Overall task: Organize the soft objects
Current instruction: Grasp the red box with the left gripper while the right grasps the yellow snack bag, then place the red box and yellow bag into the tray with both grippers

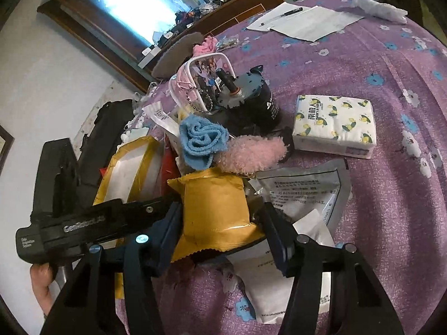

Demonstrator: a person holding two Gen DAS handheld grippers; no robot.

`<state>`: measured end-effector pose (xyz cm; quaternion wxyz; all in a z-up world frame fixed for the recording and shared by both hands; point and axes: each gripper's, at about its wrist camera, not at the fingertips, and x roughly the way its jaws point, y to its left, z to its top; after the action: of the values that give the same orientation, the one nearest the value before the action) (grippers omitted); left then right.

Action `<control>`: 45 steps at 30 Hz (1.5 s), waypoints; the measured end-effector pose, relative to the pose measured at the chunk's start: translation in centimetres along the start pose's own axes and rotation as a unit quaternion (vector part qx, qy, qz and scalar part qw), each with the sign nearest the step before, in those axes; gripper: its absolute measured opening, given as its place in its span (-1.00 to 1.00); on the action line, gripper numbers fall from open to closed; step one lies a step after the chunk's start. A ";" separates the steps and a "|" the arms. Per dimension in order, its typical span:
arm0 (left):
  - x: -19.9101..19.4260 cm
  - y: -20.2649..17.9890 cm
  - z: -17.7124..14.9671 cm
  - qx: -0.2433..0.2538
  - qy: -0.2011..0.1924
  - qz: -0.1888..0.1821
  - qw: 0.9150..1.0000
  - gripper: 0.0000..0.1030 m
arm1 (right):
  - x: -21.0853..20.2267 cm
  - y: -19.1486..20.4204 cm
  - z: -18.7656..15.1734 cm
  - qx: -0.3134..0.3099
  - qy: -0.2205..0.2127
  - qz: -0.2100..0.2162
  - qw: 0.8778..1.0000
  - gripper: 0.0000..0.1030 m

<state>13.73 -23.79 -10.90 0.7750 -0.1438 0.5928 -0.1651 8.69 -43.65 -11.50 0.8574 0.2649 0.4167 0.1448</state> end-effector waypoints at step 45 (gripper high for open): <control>-13.9 14.7 -4.6 0.081 -0.052 0.143 0.985 0.00 | 8.2 20.9 -7.6 -0.233 0.012 -0.009 0.972 -0.16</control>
<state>7.16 -4.67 -6.13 0.8297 -0.0031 0.5506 -0.0921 7.05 -20.19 -8.62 0.8919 0.0519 0.3839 0.2331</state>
